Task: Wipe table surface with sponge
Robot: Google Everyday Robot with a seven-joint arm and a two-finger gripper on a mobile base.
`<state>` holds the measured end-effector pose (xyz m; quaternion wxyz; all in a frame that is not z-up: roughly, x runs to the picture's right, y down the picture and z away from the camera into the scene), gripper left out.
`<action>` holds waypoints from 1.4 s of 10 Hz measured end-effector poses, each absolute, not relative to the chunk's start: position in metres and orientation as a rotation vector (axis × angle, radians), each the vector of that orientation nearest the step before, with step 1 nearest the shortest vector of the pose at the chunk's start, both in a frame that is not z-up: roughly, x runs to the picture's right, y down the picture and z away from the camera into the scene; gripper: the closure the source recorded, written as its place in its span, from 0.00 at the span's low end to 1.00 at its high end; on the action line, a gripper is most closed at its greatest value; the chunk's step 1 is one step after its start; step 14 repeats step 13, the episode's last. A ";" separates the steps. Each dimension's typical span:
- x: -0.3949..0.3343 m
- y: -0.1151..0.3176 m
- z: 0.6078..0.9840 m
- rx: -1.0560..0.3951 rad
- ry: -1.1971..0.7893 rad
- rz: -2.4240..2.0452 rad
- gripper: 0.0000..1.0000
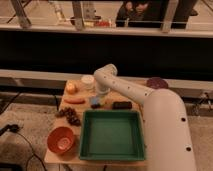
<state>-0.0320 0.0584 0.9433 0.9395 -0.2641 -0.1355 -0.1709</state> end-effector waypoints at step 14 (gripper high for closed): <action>-0.025 0.059 0.934 -0.532 -0.322 -0.340 0.35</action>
